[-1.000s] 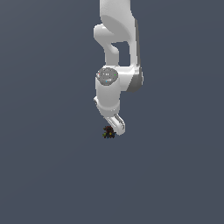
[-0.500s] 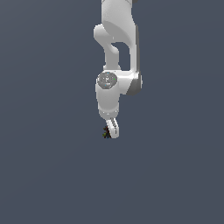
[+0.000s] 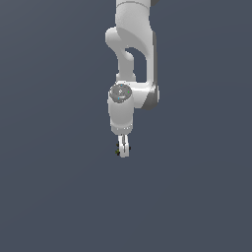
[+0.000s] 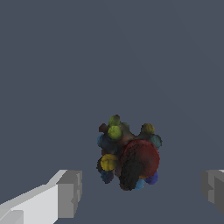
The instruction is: Pick up the object and move it to a goal position.
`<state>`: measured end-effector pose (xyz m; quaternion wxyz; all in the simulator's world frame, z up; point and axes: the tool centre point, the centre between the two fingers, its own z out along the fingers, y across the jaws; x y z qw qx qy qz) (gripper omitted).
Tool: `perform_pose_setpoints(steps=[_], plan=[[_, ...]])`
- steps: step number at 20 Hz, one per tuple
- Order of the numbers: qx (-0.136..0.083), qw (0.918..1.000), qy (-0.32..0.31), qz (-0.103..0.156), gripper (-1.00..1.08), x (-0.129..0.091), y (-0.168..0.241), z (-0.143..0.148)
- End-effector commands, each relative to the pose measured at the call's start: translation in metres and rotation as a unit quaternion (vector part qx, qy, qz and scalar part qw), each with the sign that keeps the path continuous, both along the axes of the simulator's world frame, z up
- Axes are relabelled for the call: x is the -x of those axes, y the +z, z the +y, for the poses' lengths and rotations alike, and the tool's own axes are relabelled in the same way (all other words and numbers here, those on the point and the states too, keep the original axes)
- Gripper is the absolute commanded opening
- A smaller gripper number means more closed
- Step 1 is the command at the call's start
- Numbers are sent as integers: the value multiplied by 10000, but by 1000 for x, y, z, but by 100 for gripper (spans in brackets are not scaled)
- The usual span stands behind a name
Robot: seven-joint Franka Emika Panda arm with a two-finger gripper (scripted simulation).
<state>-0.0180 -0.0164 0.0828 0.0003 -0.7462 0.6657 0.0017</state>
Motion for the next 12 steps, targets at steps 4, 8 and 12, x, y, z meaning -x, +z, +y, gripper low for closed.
perform_pose_setpoints(steps=[4, 8, 12], plan=[[13, 9997, -245, -9, 100, 0, -3, -1], [13, 9997, -254, -9, 100, 0, -3, -1], [13, 9997, -257, -9, 100, 0, -9, -1]])
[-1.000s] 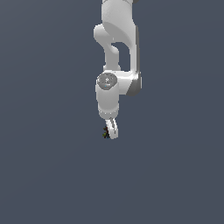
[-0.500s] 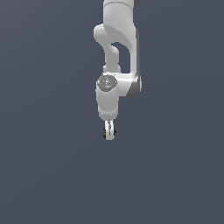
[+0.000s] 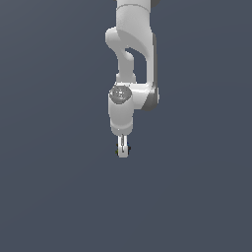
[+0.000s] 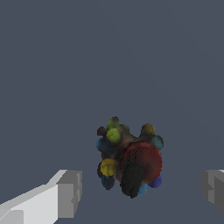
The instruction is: Pick up the object and move it to a goal position.
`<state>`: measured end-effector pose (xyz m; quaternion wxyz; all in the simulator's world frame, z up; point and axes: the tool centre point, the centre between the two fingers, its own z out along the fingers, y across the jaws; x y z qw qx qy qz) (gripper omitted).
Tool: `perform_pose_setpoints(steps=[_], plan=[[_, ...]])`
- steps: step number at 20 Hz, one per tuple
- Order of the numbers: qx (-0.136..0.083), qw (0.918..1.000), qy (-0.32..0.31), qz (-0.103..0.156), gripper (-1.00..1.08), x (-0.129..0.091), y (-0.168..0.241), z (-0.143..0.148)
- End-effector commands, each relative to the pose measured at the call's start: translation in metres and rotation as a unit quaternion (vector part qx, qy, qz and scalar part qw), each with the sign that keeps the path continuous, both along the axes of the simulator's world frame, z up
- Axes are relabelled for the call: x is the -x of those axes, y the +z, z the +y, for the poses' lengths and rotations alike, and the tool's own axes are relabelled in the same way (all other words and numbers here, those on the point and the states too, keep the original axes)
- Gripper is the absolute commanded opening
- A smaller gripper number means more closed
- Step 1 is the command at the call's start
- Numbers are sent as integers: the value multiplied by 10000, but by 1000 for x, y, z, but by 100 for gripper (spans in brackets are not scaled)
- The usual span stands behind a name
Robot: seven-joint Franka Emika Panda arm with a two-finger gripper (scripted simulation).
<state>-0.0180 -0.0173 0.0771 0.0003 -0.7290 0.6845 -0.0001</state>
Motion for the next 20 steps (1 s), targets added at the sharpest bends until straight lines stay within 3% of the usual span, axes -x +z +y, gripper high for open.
perform_pose_setpoints(steps=[1, 13, 14, 20], plan=[[0, 10000, -3, 5, 100, 1, -6, 0], [1, 10000, -24, 4, 100, 0, -48, 0], [1, 10000, -24, 4, -100, 0, -48, 0], [1, 10000, -24, 4, -100, 0, -48, 0]])
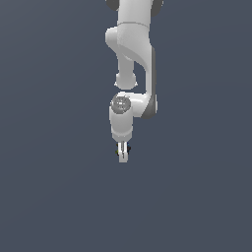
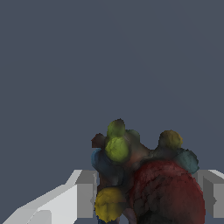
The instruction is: Pick up the object and move it to a goal position.
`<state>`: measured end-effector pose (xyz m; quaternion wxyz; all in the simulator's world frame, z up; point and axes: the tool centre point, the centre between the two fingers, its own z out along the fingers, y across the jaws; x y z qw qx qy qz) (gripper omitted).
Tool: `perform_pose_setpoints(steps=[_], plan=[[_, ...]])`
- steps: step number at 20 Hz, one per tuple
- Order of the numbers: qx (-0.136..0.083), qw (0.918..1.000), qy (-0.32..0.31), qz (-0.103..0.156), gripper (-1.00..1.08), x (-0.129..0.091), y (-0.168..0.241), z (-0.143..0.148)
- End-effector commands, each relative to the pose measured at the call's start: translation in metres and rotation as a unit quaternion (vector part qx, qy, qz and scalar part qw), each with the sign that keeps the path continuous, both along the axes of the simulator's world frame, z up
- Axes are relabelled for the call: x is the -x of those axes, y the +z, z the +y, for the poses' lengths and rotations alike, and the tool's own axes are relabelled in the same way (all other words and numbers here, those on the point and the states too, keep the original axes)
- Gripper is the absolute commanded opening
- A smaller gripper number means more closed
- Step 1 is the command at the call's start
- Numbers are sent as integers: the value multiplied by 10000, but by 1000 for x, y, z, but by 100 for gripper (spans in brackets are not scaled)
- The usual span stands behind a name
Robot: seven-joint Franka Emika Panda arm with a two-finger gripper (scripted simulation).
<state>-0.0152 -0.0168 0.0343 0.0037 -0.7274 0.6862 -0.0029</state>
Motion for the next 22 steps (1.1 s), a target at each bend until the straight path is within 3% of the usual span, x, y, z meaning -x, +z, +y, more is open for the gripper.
perform_pose_setpoints(steps=[1, 12, 22], plan=[[6, 10000, -1, 47, -100, 3, -5, -1], [-5, 10000, 3, 4, -100, 2, 18, -4], [-8, 10000, -6, 20, -100, 11, 91, -23]])
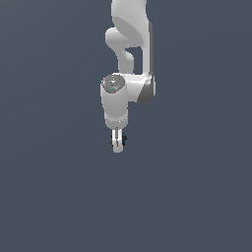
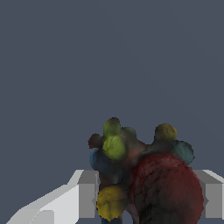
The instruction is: Pick up the object and move it to a goal position.
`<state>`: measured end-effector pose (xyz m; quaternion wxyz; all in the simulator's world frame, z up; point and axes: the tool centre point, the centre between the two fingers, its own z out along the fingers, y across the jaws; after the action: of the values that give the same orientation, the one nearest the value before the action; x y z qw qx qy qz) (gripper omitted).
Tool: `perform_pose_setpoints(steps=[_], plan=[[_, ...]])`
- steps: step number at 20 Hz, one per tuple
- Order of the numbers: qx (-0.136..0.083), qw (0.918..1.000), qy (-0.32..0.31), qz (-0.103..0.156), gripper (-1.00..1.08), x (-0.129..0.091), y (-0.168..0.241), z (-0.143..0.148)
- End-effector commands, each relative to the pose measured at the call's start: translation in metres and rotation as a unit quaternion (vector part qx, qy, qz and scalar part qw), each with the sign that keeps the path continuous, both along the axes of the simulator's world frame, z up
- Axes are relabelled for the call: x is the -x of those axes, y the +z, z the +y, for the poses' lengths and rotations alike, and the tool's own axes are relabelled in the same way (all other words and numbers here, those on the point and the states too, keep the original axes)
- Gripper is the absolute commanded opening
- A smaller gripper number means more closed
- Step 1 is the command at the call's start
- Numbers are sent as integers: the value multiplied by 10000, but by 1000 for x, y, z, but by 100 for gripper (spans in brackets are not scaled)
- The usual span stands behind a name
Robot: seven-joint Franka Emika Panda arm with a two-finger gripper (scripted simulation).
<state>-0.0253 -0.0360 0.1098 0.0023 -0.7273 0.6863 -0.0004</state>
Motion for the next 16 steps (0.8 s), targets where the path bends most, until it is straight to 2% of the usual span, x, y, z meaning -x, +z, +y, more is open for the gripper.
perform_pose_setpoints(steps=[1, 9, 16], plan=[[0, 10000, -5, -5, -100, 2, 25, -7], [9, 10000, -10, 8, -100, 10, 109, -29], [17, 10000, -7, 17, -100, 13, 159, -41]])
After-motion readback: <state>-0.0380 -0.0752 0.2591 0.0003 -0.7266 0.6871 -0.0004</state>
